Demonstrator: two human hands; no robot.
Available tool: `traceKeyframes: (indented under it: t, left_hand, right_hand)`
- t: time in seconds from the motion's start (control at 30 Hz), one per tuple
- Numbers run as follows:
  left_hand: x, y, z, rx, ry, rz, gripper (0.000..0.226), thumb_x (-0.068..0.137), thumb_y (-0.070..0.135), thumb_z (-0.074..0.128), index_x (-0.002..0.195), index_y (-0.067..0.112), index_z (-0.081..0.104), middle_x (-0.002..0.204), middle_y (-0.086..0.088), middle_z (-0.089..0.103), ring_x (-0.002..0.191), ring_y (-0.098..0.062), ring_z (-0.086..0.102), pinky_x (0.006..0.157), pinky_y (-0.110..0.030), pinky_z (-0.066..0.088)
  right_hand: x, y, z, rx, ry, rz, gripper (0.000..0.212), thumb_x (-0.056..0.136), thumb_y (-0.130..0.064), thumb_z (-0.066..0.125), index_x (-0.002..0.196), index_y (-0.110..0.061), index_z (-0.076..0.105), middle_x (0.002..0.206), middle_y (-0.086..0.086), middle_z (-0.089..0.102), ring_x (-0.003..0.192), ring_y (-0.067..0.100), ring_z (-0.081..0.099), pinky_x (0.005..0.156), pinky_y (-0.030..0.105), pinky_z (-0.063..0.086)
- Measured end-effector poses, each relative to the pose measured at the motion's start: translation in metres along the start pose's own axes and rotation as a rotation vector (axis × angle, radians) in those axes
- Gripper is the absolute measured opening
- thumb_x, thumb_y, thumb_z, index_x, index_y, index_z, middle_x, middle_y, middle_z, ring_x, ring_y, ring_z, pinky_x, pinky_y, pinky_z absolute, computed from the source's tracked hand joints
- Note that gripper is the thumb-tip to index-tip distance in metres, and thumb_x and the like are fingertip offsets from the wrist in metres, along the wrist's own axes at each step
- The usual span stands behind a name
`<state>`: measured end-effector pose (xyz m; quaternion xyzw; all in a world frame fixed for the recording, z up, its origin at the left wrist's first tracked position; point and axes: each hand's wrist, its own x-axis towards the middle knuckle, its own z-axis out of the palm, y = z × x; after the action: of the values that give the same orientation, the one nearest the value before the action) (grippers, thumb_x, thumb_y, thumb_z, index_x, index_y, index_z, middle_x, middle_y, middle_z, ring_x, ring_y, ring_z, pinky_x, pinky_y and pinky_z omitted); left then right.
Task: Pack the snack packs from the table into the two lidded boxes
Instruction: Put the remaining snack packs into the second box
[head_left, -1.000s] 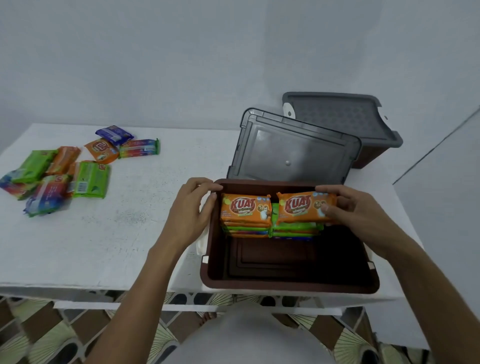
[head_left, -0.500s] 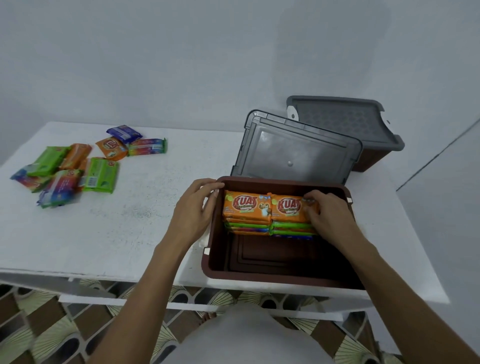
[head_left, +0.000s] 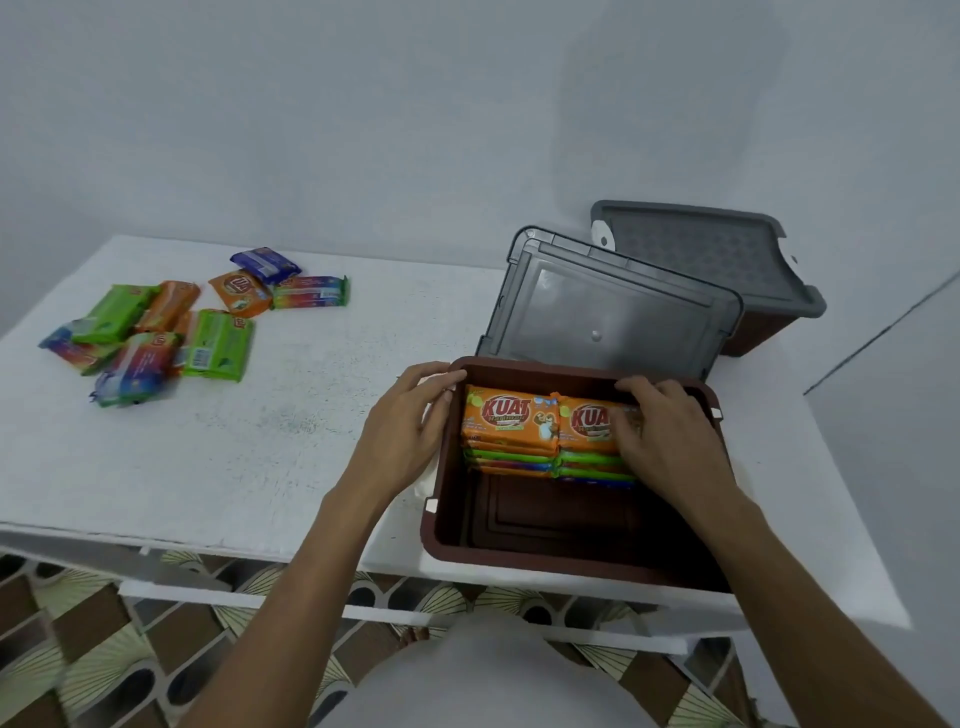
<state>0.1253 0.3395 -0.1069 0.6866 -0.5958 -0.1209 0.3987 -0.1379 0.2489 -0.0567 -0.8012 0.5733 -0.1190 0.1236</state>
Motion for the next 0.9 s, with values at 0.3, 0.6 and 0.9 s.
traceKeyframes:
  t: [0.3,0.6,0.9]
  left_hand:
    - [-0.009,-0.051,-0.047,0.024,-0.009,-0.123,0.033,0.098,0.037,0.052,0.129,0.029,0.059,0.126,0.010,0.058,0.100,-0.003,0.060,0.082,-0.024,0.050]
    - [-0.012,-0.178,-0.144,0.411,0.284,-0.421,0.028,0.088,0.020,0.066,0.115,0.012,0.068,0.118,-0.015,0.062,0.108,-0.037,0.057,0.084,-0.047,0.049]
    - [-0.006,-0.246,-0.199,0.555,0.180,-0.787,0.067,0.088,0.054,0.058,0.143,0.022,0.039,0.143,-0.016,0.041,0.125,-0.040,0.041,0.098,-0.053,0.038]
  right_hand:
    - [0.042,-0.101,0.006,0.173,0.028,-0.364,0.033,0.094,-0.034,0.049,0.121,-0.018,0.060,0.114,0.005,0.064,0.104,0.019,0.060,0.094,0.038,0.049]
    - [0.094,-0.266,0.092,0.172,-0.232,-0.542,0.039,0.099,-0.035,0.046,0.135,-0.024,0.048,0.126,0.009,0.054,0.112,0.025,0.054,0.090,0.034,0.045]
    - [0.126,-0.395,0.215,0.009,-0.534,-0.738,0.052,0.098,-0.039,0.046,0.147,-0.041,0.029,0.149,0.020,0.028,0.128,0.043,0.039,0.104,0.047,0.039]
